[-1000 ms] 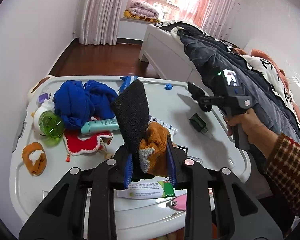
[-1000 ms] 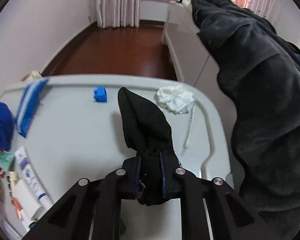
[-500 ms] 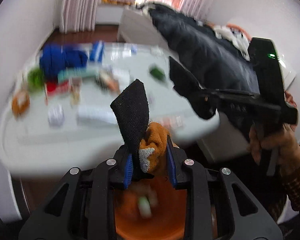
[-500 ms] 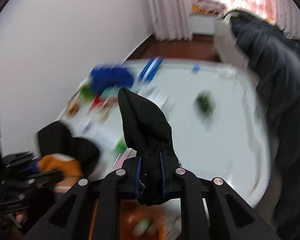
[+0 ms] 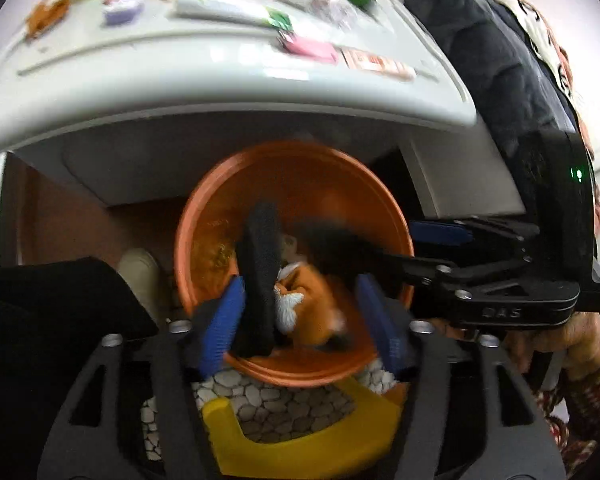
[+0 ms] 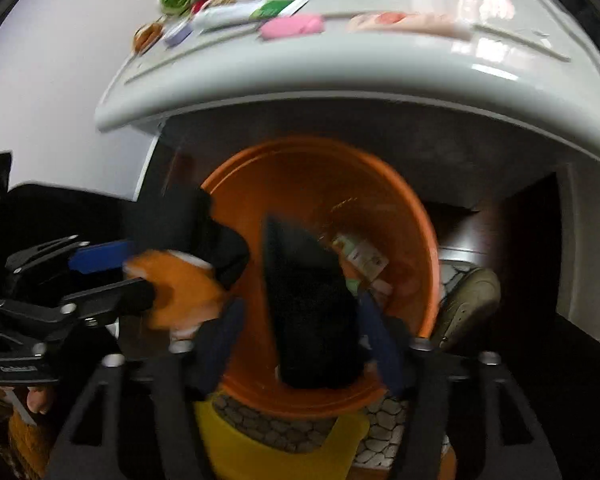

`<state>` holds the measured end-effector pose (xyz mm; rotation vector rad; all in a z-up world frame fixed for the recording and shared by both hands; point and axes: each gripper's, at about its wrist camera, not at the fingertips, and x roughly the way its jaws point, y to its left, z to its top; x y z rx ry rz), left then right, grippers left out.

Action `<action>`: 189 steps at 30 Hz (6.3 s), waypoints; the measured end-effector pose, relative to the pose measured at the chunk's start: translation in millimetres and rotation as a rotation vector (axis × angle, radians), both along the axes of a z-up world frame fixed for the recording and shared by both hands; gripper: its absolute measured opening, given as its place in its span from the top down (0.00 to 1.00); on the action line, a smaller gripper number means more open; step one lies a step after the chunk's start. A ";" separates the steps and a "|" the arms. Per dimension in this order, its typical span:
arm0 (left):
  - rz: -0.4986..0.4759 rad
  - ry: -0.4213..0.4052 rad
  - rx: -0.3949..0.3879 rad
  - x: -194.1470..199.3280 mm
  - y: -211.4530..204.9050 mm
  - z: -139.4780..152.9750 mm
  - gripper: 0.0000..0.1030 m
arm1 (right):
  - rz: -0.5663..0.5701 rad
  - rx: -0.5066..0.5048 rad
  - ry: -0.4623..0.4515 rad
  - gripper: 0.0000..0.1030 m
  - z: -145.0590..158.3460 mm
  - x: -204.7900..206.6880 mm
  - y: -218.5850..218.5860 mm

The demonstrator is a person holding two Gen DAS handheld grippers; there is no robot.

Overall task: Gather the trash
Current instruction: 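Drop both socks into the orange bucket by opening both tools, then grasp the blue sweater with the left tool while the right grasps the green bottle, then lower the sweater and green bottle into the orange bucket and release, then grasp the green-and-white spray bottle with the left tool while the right grasps the blue packet, then drop the spray bottle and blue packet into the orange bucket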

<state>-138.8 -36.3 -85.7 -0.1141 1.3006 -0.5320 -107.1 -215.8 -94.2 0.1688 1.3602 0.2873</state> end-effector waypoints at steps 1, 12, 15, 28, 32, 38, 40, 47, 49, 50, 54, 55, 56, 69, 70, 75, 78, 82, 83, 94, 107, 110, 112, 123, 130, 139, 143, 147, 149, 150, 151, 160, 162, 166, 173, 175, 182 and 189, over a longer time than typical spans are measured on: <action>0.011 -0.017 -0.002 0.6 1.7 6.5 0.37 | -0.009 -0.006 -0.020 0.34 3.9 2.7 -2.9; 0.194 -0.399 0.066 115.3 33.6 103.5 0.20 | -0.061 -0.011 -0.312 0.19 99.8 58.3 -26.0; 0.246 -0.473 0.126 180.8 35.1 122.4 0.12 | -0.087 -0.015 -0.384 0.18 116.4 83.4 -31.2; 0.283 -0.401 0.447 379.0 9.2 41.0 0.16 | -0.180 -0.062 -0.368 0.18 93.2 129.8 -74.9; 0.239 -0.412 0.392 380.0 3.0 35.2 0.71 | -0.216 -0.111 -0.345 0.18 84.5 138.3 -88.4; 0.246 -0.453 0.282 354.8 8.9 53.0 0.88 | -0.205 -0.194 -0.398 0.18 91.1 173.7 -102.1; 0.252 -0.473 0.217 339.4 10.4 71.2 0.91 | -0.167 -0.253 -0.430 0.18 90.3 191.4 -99.9; 0.202 -0.586 0.044 264.8 -5.1 130.6 0.91 | -0.063 -0.367 -0.412 0.39 55.9 258.0 -92.9; 0.183 -0.598 0.018 246.4 -9.5 135.0 0.91 | -0.070 -0.361 -0.392 0.40 47.8 267.0 -94.7; 0.171 -0.599 0.005 236.6 -11.5 134.7 0.91 | -0.075 -0.358 -0.376 0.40 42.8 272.1 -96.1; 0.122 -0.578 -0.013 216.5 -19.2 126.4 0.91 | -0.063 -0.362 -0.360 0.47 31.0 281.9 -95.7; 0.101 -0.569 -0.011 215.3 -23.5 123.0 0.91 | -0.059 -0.353 -0.368 0.51 29.7 282.6 -94.0; 0.091 -0.564 -0.006 214.7 -26.2 120.5 0.91 | -0.048 -0.339 -0.366 0.61 29.7 283.1 -92.6; 0.072 -0.563 -0.024 185.4 -20.2 127.0 0.91 | -0.057 -0.271 -0.499 0.66 103.3 233.1 -74.6; 0.067 -0.565 -0.027 175.6 -17.9 129.3 0.91 | -0.043 -0.255 -0.511 0.66 113.0 218.2 -69.1; 0.029 -0.527 -0.043 110.4 -3.9 130.4 0.91 | 0.043 -0.152 -0.463 0.66 121.2 134.3 -39.3; 0.011 -0.457 -0.044 73.8 5.3 119.1 0.91 | 0.076 -0.097 -0.365 0.66 98.3 79.3 -21.4; -0.019 -0.329 -0.017 28.5 13.0 90.0 0.91 | 0.122 -0.084 -0.235 0.66 56.5 25.9 0.8; -0.026 -0.308 -0.007 20.7 13.4 83.0 0.91 | 0.136 -0.084 -0.195 0.66 44.9 17.6 6.6; 0.001 -0.140 0.016 0.1 18.5 35.5 0.47 | 0.129 -0.213 -0.135 0.22 25.0 0.4 6.2; 0.393 -0.436 0.115 159.4 84.7 124.6 0.18 | 0.011 -0.102 -0.493 0.17 134.6 82.4 -4.6; 0.461 -0.378 0.146 221.7 96.0 115.9 0.16 | -0.006 -0.050 -0.534 0.17 139.0 97.2 0.5; 0.476 -0.339 0.181 257.9 99.3 102.7 0.16 | -0.001 -0.037 -0.548 0.17 131.7 97.8 0.5; 0.525 -0.215 0.287 336.7 103.5 39.0 0.15 | -0.010 -0.033 -0.523 0.17 115.4 101.9 -16.8; 0.559 -0.222 0.298 338.2 108.4 17.3 0.24 | -0.006 -0.032 -0.541 0.17 119.7 99.5 -16.4; 0.529 -0.304 0.233 293.6 92.1 55.4 0.32 | -0.024 -0.036 -0.555 0.17 122.2 103.3 -19.0; 0.468 -0.324 0.171 272.5 76.1 69.3 0.37 | -0.020 -0.068 -0.557 0.17 124.7 120.6 -14.7; 0.406 -0.332 0.130 259.2 60.2 71.7 0.40 | 0.017 -0.126 -0.591 0.17 130.8 154.2 -1.4; 0.378 -0.336 0.124 255.7 53.8 70.2 0.41 | 0.040 -0.157 -0.619 0.17 132.2 179.7 7.8; 0.368 -0.339 0.128 253.6 52.3 69.6 0.41 | 0.048 -0.170 -0.629 0.17 132.0 191.9 11.6; 0.360 -0.339 0.123 252.3 52.8 69.8 0.41 | 0.055 -0.189 -0.643 0.17 131.0 210.9 16.7; 0.339 -0.352 0.093 242.5 64.4 74.4 0.41 | 0.010 -0.188 -0.519 0.17 83.4 375.5 57.8; 0.337 -0.361 0.087 243.2 67.9 77.1 0.41 | 0.001 -0.201 -0.477 0.17 68.5 400.8 68.4; 0.336 -0.361 0.065 244.5 73.4 80.5 0.41 | -0.023 -0.256 -0.392 0.21 39.2 443.6 84.0; 0.330 -0.375 0.057 242.4 79.6 85.2 0.41 | -0.036 -0.255 -0.315 0.65 35.2 453.5 83.1; 0.333 -0.371 0.046 241.9 81.1 87.1 0.41 | -0.034 -0.242 -0.328 0.67 39.8 442.2 78.5; 0.307 -0.395 0.035 233.2 71.9 95.6 0.41 | -0.054 -0.175 -0.416 0.68 81.7 383.7 59.2; 0.243 -0.453 0.023 197.2 55.6 115.5 0.41 | -0.011 -0.113 -0.497 0.68 135.8 261.9 41.0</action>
